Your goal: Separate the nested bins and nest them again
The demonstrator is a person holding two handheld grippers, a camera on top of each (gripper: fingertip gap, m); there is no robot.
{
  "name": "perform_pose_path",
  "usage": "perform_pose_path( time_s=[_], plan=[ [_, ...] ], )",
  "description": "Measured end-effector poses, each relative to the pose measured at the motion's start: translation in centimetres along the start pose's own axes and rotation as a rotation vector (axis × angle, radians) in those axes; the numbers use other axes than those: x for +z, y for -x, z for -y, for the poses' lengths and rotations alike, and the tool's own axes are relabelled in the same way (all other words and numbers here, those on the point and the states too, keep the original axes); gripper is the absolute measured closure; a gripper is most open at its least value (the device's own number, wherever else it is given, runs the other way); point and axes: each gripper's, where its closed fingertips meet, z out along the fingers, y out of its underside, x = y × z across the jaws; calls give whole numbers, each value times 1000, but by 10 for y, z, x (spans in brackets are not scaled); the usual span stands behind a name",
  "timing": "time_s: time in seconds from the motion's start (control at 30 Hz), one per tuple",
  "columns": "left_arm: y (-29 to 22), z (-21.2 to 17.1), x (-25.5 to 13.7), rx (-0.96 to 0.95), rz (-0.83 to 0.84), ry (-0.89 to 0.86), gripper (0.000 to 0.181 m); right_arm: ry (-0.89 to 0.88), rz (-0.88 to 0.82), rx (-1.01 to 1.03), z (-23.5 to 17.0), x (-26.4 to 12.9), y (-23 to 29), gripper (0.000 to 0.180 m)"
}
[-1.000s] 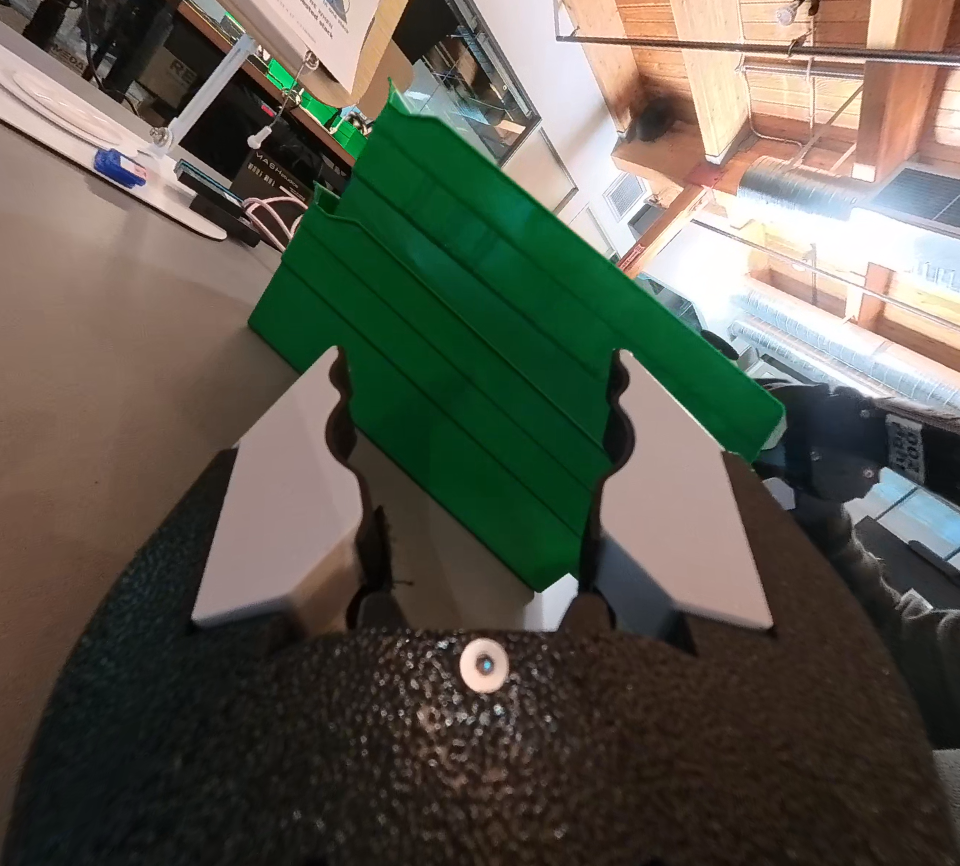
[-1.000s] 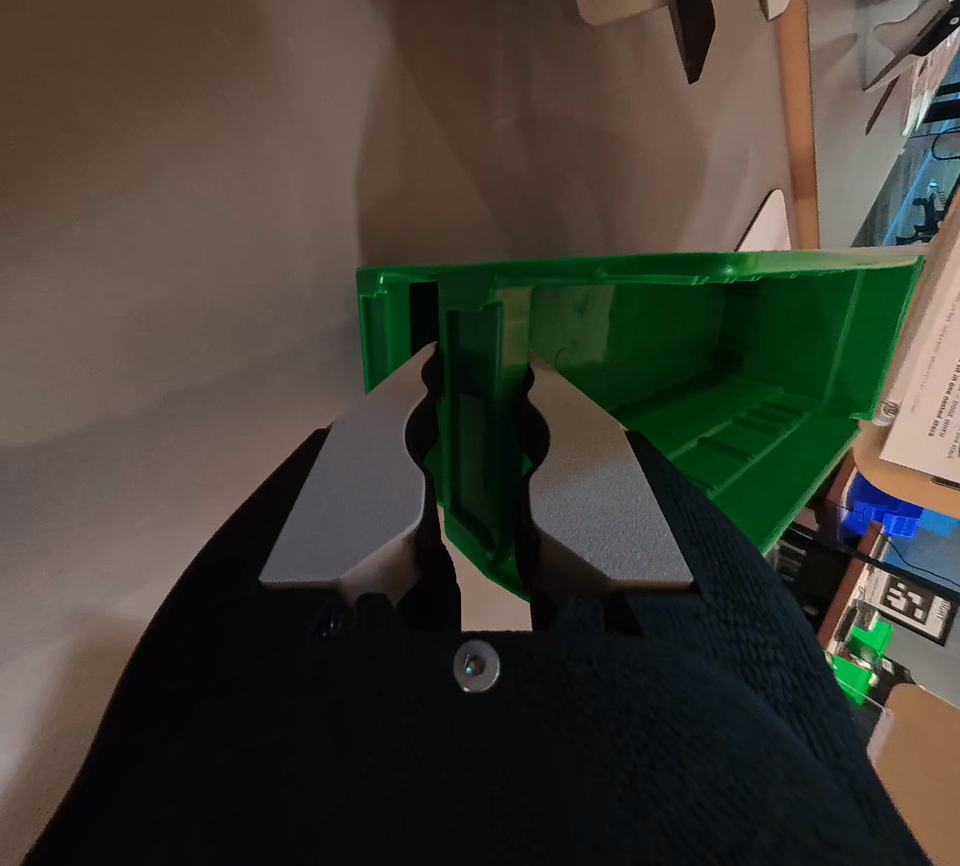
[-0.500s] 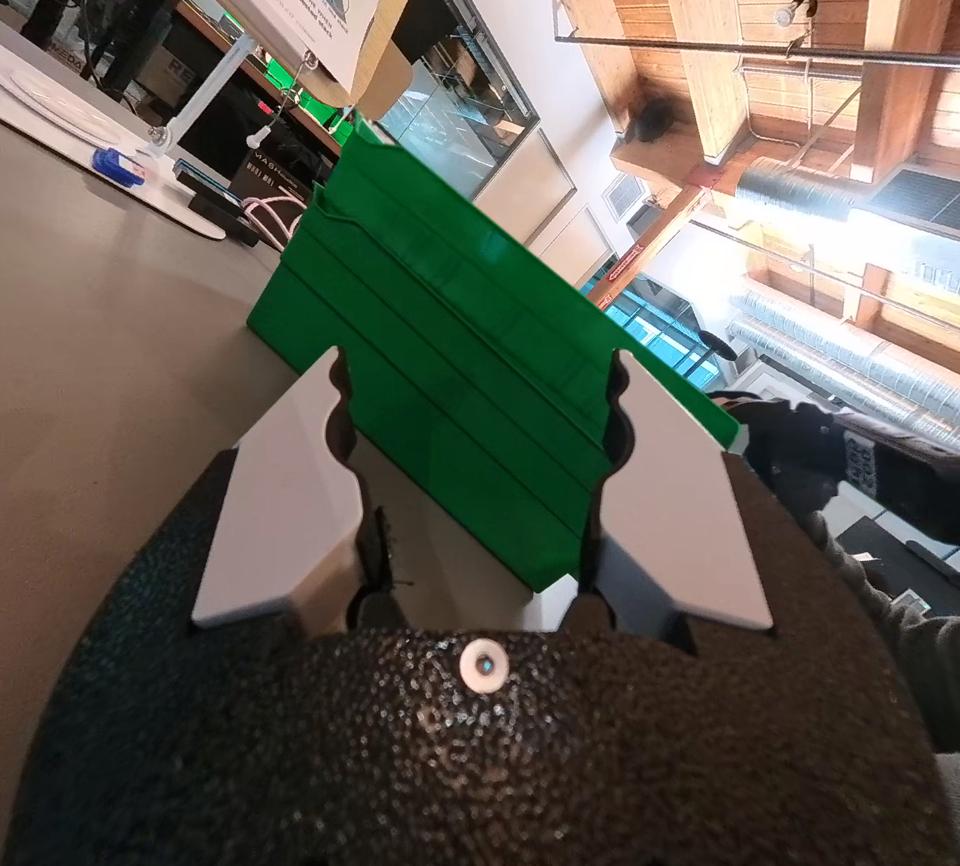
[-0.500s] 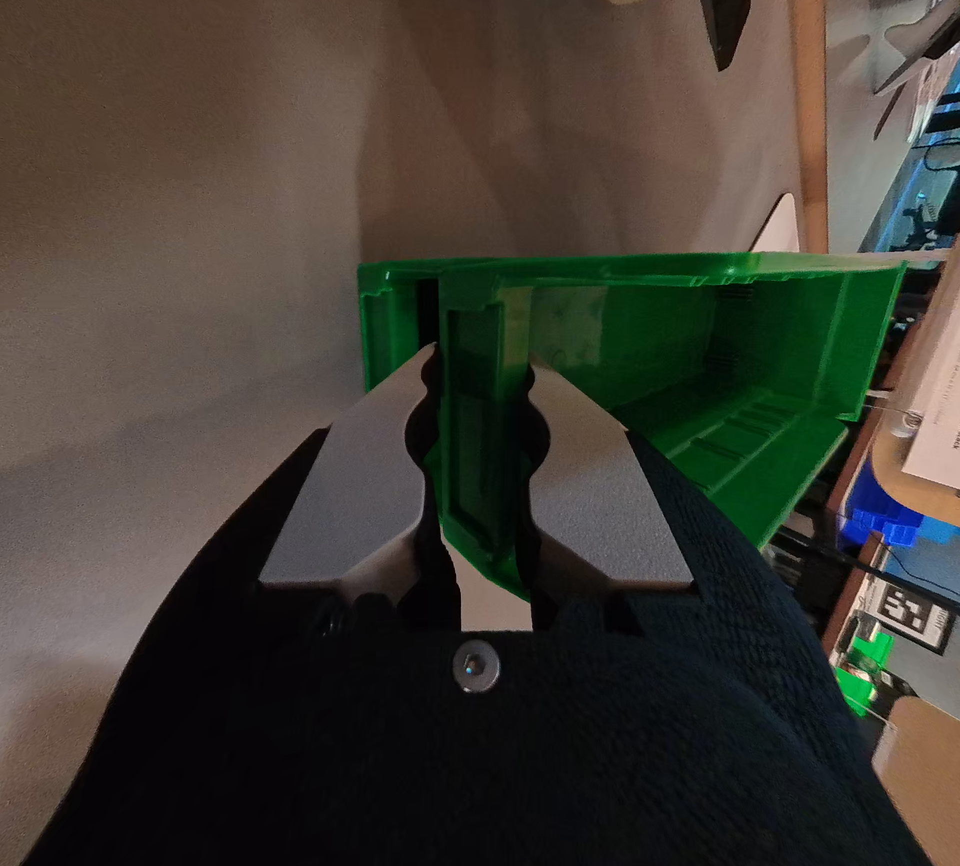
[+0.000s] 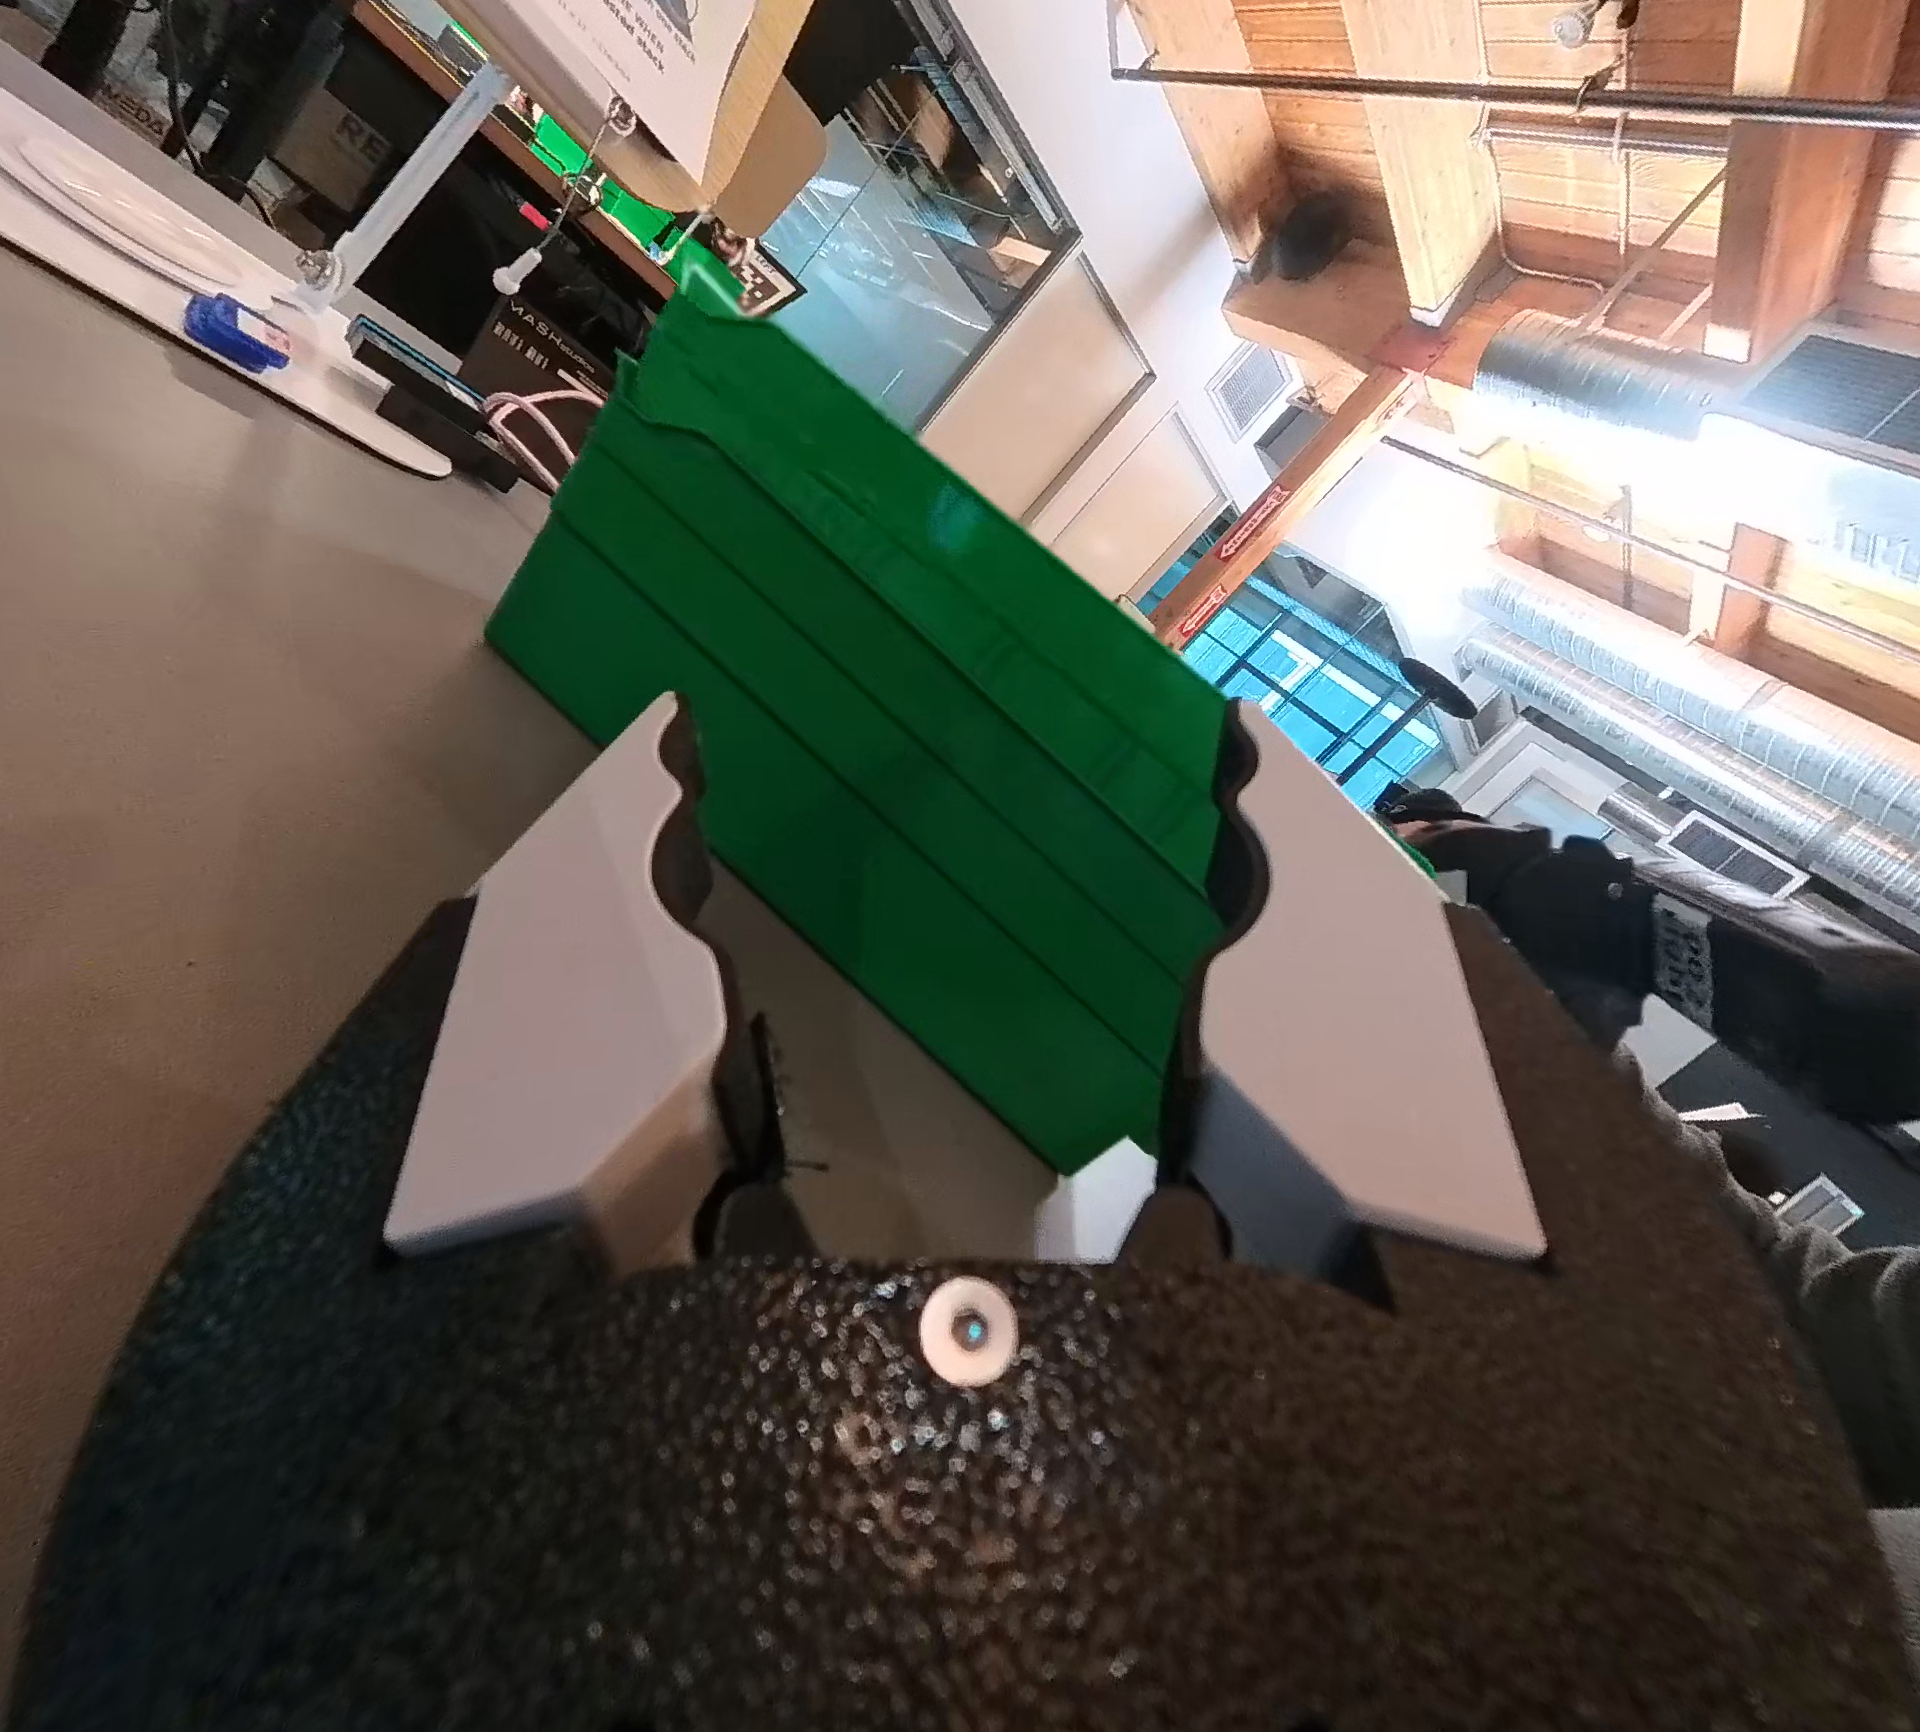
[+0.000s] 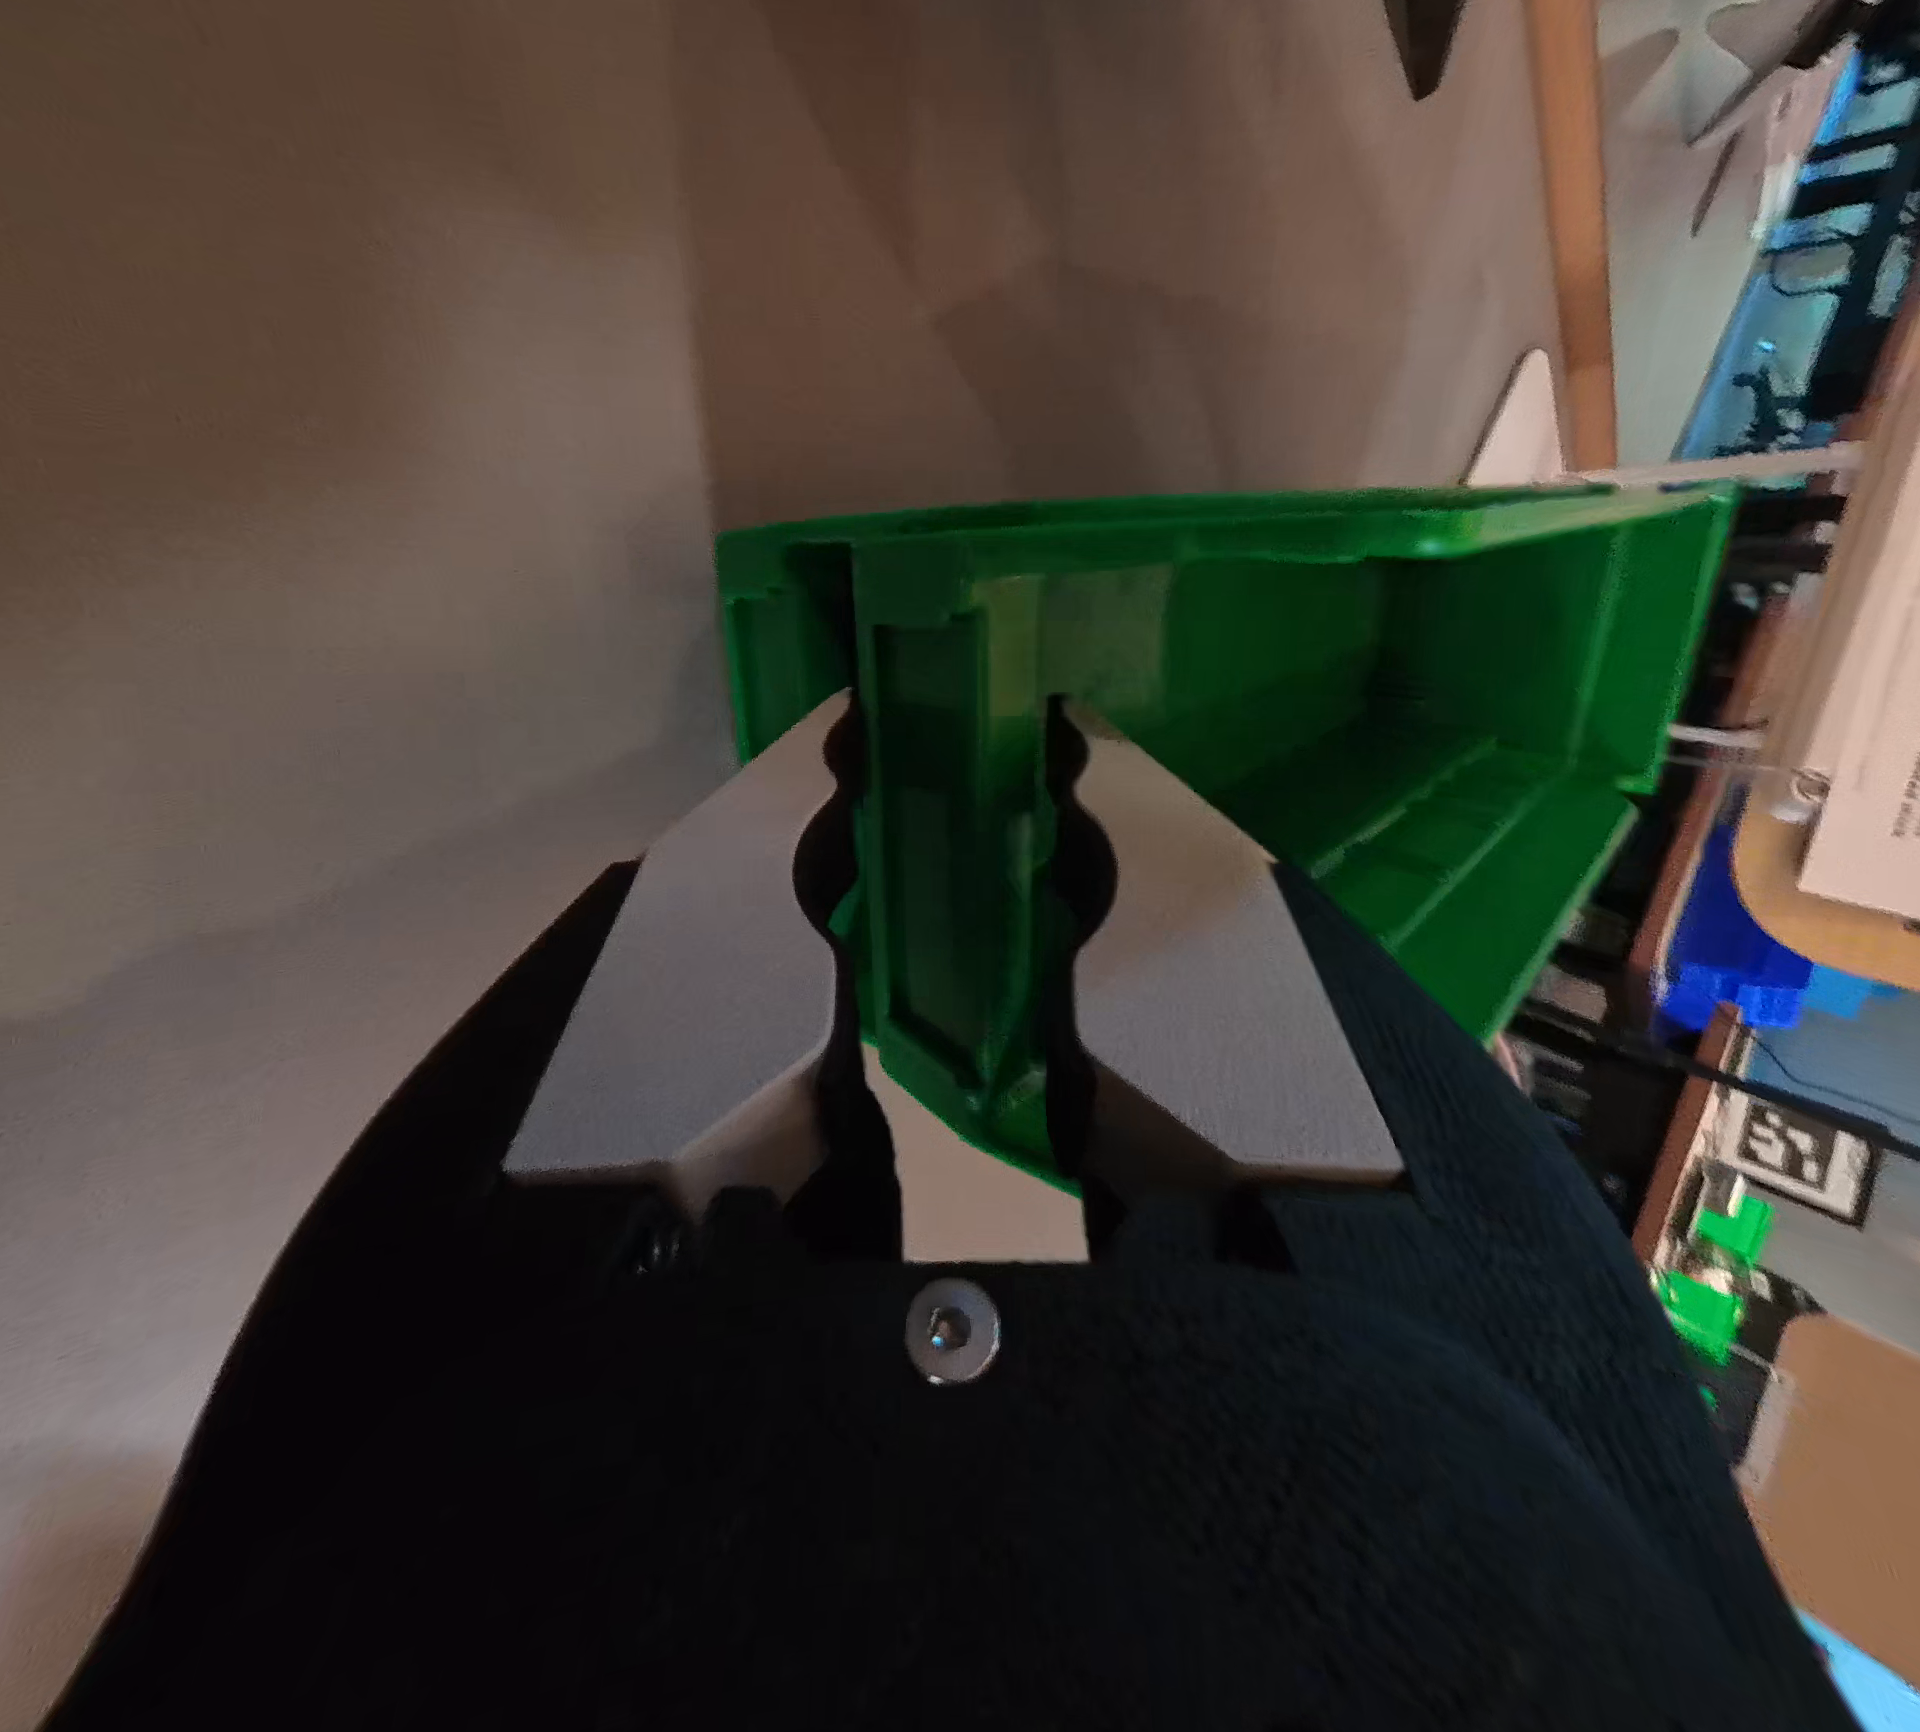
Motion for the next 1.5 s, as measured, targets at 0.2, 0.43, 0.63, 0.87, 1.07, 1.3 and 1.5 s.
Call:
perform_pose_path(
  time_s=[0.2, 0.43, 0.63, 0.87, 1.07, 1.3, 1.5],
  plan=[
    [0, 0, 0, -1, -2, 1, 83, 16, -4, 98, -1, -13, -6, 134],
    [0, 0, 0, -2, -3, -1, 84, 24, 25, 127, -5, -18, 1, 151],
    [-1, 0, 0, -3, -5, -3, 84, 2, -65, 109, 5, -16, -2, 151],
    [0, 0, 0, -3, -5, -1, 84, 14, -143, 109, 15, -12, -5, 151],
    [1, 3, -1, 0, 7, -18, 82, 21, -194, 129, 19, -10, -8, 151],
    [1, 1, -1, -1, 5, -11, 82, 59, -189, 166, 14, 5, -3, 151],
    [1, 2, -1, 0, 5, -12, 82, -18, -167, 358, 20, -6, -8, 113]
  ],
)
